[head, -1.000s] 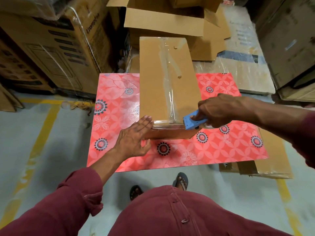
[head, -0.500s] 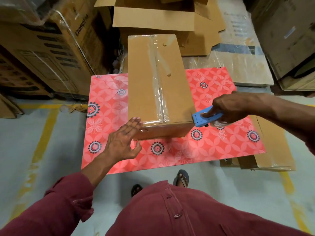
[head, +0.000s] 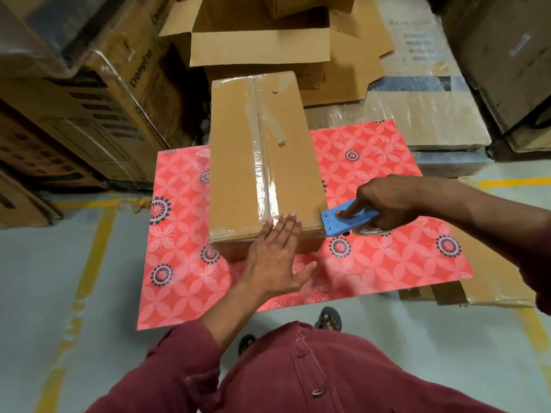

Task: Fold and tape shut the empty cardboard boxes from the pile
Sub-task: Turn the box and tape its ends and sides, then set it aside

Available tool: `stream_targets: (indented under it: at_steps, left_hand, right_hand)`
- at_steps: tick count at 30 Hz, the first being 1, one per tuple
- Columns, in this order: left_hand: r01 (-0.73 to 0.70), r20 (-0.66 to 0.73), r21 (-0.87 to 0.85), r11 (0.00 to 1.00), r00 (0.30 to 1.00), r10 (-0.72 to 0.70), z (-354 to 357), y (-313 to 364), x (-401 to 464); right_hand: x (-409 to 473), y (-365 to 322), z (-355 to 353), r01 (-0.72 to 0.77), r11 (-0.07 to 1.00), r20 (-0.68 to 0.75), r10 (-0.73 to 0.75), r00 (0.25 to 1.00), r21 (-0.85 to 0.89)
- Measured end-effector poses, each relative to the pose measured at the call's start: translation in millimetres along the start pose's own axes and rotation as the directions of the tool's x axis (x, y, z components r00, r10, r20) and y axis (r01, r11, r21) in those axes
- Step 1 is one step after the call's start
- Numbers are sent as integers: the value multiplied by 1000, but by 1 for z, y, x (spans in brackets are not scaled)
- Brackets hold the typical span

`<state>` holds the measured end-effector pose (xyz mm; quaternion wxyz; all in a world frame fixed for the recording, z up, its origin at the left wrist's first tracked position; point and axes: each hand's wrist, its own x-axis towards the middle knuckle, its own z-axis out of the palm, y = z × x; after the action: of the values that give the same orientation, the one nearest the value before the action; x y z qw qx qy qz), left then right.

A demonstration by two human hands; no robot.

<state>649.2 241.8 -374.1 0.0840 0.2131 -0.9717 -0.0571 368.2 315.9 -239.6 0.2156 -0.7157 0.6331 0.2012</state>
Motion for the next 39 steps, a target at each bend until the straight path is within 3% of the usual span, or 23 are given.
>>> stream_targets:
  at_steps: [3, 9, 14, 17, 21, 25, 28, 33, 39]
  left_hand:
    - [71, 38, -1, 998, 997, -70, 10, 16, 5]
    - [37, 25, -24, 999, 999, -36, 13, 22, 9]
    - [379, -18, 45, 924, 925, -379, -4, -40, -55]
    - [445, -29, 92, 891, 895, -445, -13, -59, -77]
    - [406, 113, 187, 894, 896, -430, -14, -22, -40]
    - [224, 184, 118, 967, 952, -243, -5, 32, 6]
    - [110, 123, 8, 994, 986, -110, 6, 59, 31]
    - [77, -39, -71, 994, 996, -80, 22, 53, 32]
    - [51, -50, -96, 994, 997, -56, 22, 49, 29]
  right_hand:
    - [0, 4, 2, 24, 1000, -6, -24, 1000, -14]
    - [5, 10, 6, 83, 996, -40, -83, 996, -14]
    - [9, 16, 10, 115, 993, -65, -115, 991, -7]
    - [11, 18, 11, 111, 994, -62, -112, 992, -9]
    - [8, 17, 9, 111, 994, -50, -112, 992, -14]
    - [6, 19, 10, 94, 996, -44, -94, 995, -11]
    - [5, 18, 11, 86, 996, -39, -87, 995, -21]
    - [-3, 24, 15, 67, 997, -60, -69, 996, -28]
    - [-17, 49, 20, 79, 996, -118, -73, 990, 48]
